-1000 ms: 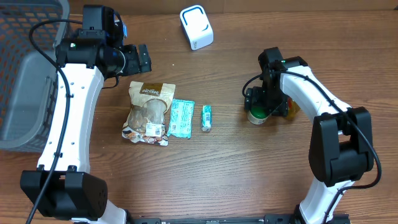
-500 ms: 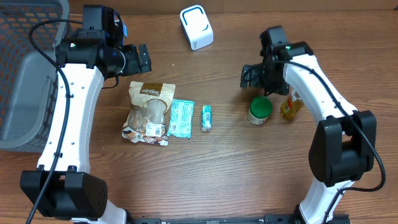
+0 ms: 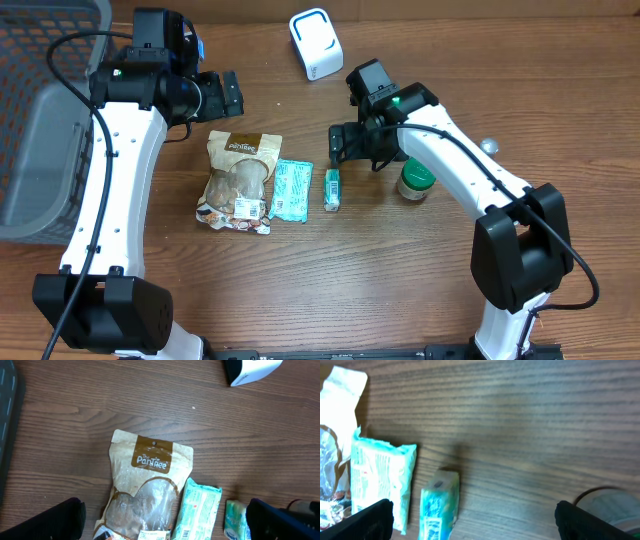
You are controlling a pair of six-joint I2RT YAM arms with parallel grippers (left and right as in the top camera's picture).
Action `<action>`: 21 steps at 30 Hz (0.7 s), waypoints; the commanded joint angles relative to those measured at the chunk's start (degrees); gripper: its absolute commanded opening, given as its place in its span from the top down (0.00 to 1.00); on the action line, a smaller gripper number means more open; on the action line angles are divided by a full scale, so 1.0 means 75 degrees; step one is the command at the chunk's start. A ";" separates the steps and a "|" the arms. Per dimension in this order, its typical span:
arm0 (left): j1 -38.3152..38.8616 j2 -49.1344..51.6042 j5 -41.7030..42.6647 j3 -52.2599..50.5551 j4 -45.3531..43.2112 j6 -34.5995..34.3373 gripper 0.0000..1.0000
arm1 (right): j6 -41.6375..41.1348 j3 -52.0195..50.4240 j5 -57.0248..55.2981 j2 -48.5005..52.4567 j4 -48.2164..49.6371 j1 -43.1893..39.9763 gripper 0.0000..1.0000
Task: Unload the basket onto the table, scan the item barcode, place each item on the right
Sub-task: 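Move the right gripper over the small green pocket tissue pack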
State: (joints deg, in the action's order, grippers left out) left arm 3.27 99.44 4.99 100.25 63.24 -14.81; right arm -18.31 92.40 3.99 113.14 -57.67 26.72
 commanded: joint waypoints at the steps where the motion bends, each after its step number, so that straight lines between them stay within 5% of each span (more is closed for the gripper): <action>1: -0.0026 0.0015 0.0076 0.0105 -0.0006 0.0090 0.00 | -0.0361 0.0125 0.0017 0.0003 -0.0085 0.0044 0.00; 21: -0.0026 0.0015 0.0076 0.0105 -0.0006 0.0090 0.00 | -0.0358 0.0125 0.0017 0.0003 -0.0119 0.0029 0.00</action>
State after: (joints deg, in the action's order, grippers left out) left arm 3.27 99.44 4.99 100.25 63.24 -14.79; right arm -20.78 92.40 4.23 113.14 -58.70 27.03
